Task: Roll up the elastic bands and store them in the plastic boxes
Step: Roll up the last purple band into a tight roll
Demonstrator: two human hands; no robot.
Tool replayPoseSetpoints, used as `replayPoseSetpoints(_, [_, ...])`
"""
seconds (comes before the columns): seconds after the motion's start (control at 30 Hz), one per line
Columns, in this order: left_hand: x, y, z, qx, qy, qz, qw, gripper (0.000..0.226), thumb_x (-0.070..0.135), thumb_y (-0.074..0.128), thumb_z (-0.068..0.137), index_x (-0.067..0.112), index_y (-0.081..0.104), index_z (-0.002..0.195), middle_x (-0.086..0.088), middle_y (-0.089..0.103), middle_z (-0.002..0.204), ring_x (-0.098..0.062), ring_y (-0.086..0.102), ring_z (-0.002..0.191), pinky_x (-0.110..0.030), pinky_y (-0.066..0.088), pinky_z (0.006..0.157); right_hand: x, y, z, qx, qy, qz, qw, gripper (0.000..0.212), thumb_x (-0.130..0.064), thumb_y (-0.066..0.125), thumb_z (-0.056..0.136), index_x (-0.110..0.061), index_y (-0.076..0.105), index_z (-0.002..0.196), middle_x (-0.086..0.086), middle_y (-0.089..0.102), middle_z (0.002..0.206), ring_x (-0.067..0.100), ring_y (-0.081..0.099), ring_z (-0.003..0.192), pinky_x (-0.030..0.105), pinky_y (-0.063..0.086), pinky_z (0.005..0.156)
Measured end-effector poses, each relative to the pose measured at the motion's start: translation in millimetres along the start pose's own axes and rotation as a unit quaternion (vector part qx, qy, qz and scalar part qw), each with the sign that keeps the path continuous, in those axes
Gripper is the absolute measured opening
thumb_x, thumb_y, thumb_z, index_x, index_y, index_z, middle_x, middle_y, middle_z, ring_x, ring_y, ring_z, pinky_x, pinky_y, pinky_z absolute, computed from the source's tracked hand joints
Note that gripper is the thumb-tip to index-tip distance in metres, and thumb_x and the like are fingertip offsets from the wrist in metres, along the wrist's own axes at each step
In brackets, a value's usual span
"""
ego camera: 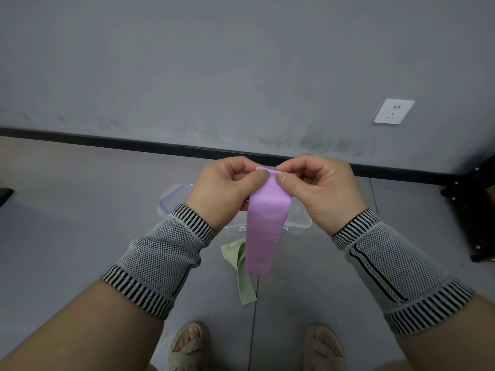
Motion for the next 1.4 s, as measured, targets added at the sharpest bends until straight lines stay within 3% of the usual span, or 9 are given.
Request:
replayPoseSetpoints(0.23, [-23.7, 1.5, 4.3, -0.008, -0.091, 0.022, 0.996, 0.024, 0.006, 0.057, 0.09, 0.009, 0.06, 0.067, -0.011, 0.053, 0.067, -0.018, 0.05, 0.058, -0.024, 0.049, 0.053, 8.3, 3.7, 1.0, -0.006, -0.004, -0.046, 0.999, 0.031, 0.007, 0.064, 0.082, -0.023, 0.068, 0.074, -0.005, 0.066, 0.072, 0.007, 0.059, 0.067, 0.02, 0.051, 0.067])
replayPoseSetpoints(0.37, [-29.5, 1.5, 4.8, -0.006, -0.127, -0.003, 0.992, 0.021, 0.007, 0.056, 0.089, 0.008, 0.064, 0.07, -0.008, 0.058, 0.066, -0.015, 0.053, 0.056, -0.022, 0.047, 0.051, 12.0, 6.1, -0.1, -0.016, -0.009, -0.079, 0.997, 0.031, 0.004, 0.063, 0.083, -0.026, 0.067, 0.073, -0.006, 0.066, 0.071, 0.012, 0.058, 0.067, 0.027, 0.05, 0.066])
replayPoseSetpoints(0.53, [-33.3, 1.4, 3.4, -0.003, -0.167, -0.056, 0.984, 0.017, 0.015, 0.055, 0.089, 0.007, 0.064, 0.077, -0.009, 0.062, 0.071, -0.017, 0.056, 0.058, -0.024, 0.045, 0.054, 9.1, 8.5, -0.9, -0.026, -0.051, -0.147, 0.987, 0.026, -0.004, 0.065, 0.082, -0.029, 0.068, 0.076, -0.011, 0.063, 0.07, 0.009, 0.057, 0.065, 0.023, 0.048, 0.065])
replayPoseSetpoints(0.7, [-31.5, 2.0, 3.6, -0.017, -0.151, -0.026, 0.988, 0.014, 0.014, 0.06, 0.088, 0.002, 0.067, 0.084, -0.007, 0.064, 0.069, -0.013, 0.058, 0.056, -0.021, 0.049, 0.052, 7.3, 7.0, -1.9, -0.022, -0.071, -0.163, 0.984, 0.015, -0.009, 0.065, 0.082, -0.023, 0.072, 0.081, -0.003, 0.066, 0.075, 0.011, 0.059, 0.069, 0.027, 0.051, 0.068])
replayPoseSetpoints(0.77, [-30.5, 0.0, 4.3, -0.009, -0.143, -0.021, 0.989, 0.013, 0.009, 0.059, 0.088, 0.003, 0.065, 0.079, -0.006, 0.062, 0.065, -0.012, 0.057, 0.054, -0.02, 0.048, 0.05, 7.2, 6.5, -2.1, -0.022, -0.065, -0.153, 0.986, 0.019, -0.009, 0.065, 0.082, -0.027, 0.072, 0.081, -0.007, 0.067, 0.076, 0.009, 0.061, 0.07, 0.025, 0.051, 0.069])
replayPoseSetpoints(0.87, [-27.6, -3.2, 5.9, 0.005, -0.122, -0.015, 0.992, 0.013, 0.006, 0.058, 0.089, 0.003, 0.063, 0.078, -0.016, 0.058, 0.078, -0.021, 0.054, 0.067, -0.023, 0.05, 0.055, 9.9, 3.9, -0.9, -0.011, -0.024, -0.101, 0.995, 0.027, -0.003, 0.066, 0.084, -0.03, 0.069, 0.081, -0.011, 0.069, 0.079, 0.01, 0.066, 0.075, 0.026, 0.055, 0.074])
replayPoseSetpoints(1.0, [-20.9, -5.5, 5.7, 0.012, -0.084, -0.016, 0.996, 0.01, 0.005, 0.057, 0.09, 0.004, 0.063, 0.082, -0.015, 0.061, 0.078, -0.02, 0.059, 0.067, -0.027, 0.056, 0.06, 12.8, -2.5, 1.0, 0.017, 0.017, -0.038, 0.999, 0.021, -0.003, 0.069, 0.082, -0.024, 0.069, 0.08, -0.001, 0.071, 0.08, 0.02, 0.068, 0.078, 0.036, 0.058, 0.079])
replayPoseSetpoints(1.13, [-17.5, -4.4, 5.7, 0.012, -0.061, -0.022, 0.998, 0.008, 0.004, 0.058, 0.089, 0.003, 0.065, 0.086, -0.01, 0.068, 0.076, -0.017, 0.064, 0.068, -0.028, 0.057, 0.063, 12.8, -2.3, 1.0, 0.016, 0.031, -0.011, 0.999, 0.018, -0.006, 0.075, 0.076, -0.021, 0.069, 0.083, 0.008, 0.071, 0.082, 0.021, 0.067, 0.077, 0.033, 0.058, 0.078])
replayPoseSetpoints(1.4, [-14.7, -1.0, 4.5, 0.009, -0.044, -0.028, 0.999, 0.011, 0.002, 0.059, 0.088, 0.006, 0.066, 0.082, -0.004, 0.07, 0.07, -0.013, 0.066, 0.064, -0.026, 0.058, 0.061, 12.8, -6.0, 2.8, 0.027, 0.032, -0.003, 0.999, 0.024, 0.002, 0.071, 0.078, -0.021, 0.069, 0.073, 0.0, 0.069, 0.072, 0.018, 0.063, 0.071, 0.034, 0.058, 0.073])
Point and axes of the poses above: each hand's wrist, its own z-axis towards the middle knuckle, its own y-axis out of the palm, x = y × z, the point moved 8 cm from there along z, towards the middle knuckle
